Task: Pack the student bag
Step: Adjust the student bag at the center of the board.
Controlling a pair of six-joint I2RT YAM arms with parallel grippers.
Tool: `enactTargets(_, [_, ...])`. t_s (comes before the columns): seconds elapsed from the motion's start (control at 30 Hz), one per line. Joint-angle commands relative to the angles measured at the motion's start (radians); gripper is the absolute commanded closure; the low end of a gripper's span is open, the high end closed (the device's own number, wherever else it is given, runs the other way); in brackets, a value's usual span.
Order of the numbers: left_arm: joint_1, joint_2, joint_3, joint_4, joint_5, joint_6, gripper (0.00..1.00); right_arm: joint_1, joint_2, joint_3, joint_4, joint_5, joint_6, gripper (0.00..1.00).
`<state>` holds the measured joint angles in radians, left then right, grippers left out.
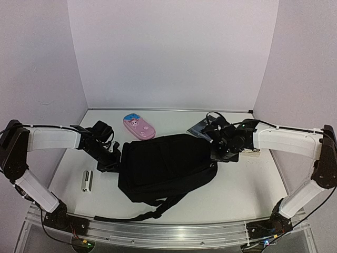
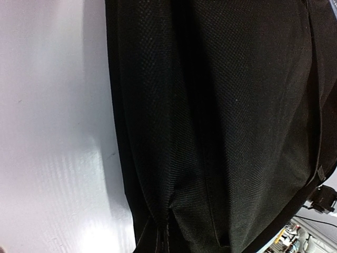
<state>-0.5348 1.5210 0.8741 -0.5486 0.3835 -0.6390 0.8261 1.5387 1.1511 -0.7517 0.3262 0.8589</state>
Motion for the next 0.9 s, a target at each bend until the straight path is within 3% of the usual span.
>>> enactTargets(0.0, [0.019, -0.053, -0.008, -0.081, -0.102, 0.049, 1.0, -0.114, -0.014, -0.009, 0.056, 0.056, -0.025, 1.0])
enactTargets(0.17, [0.019, -0.064, -0.007, -0.084, -0.094, 0.048, 1.0, -0.194, -0.036, -0.026, 0.163, 0.002, -0.075, 1.0])
enactTargets(0.27, [0.019, -0.075, 0.039, -0.124, -0.101, 0.073, 0.98, -0.198, -0.037, -0.004, 0.23, -0.125, -0.107, 1.0])
enactTargets(0.33, [0.019, -0.089, 0.099, -0.168, -0.113, 0.103, 0.82, -0.198, -0.042, 0.0, 0.281, -0.232, -0.13, 1.0])
enactTargets(0.43, [0.019, -0.116, 0.227, -0.216, -0.121, 0.179, 0.42, -0.197, -0.054, -0.002, 0.318, -0.318, -0.148, 1.0])
enactTargets(0.53, [0.018, -0.113, 0.343, -0.207, -0.078, 0.259, 0.25, -0.196, -0.061, -0.006, 0.324, -0.359, -0.154, 1.0])
enactTargets(0.7, [0.0, 0.004, 0.472, -0.08, 0.152, 0.299, 0.19, -0.196, -0.057, -0.001, 0.334, -0.381, -0.143, 1.0])
enactTargets(0.87, [-0.123, 0.172, 0.581, 0.061, 0.237, 0.299, 0.19, -0.196, -0.059, -0.012, 0.344, -0.37, -0.127, 1.0])
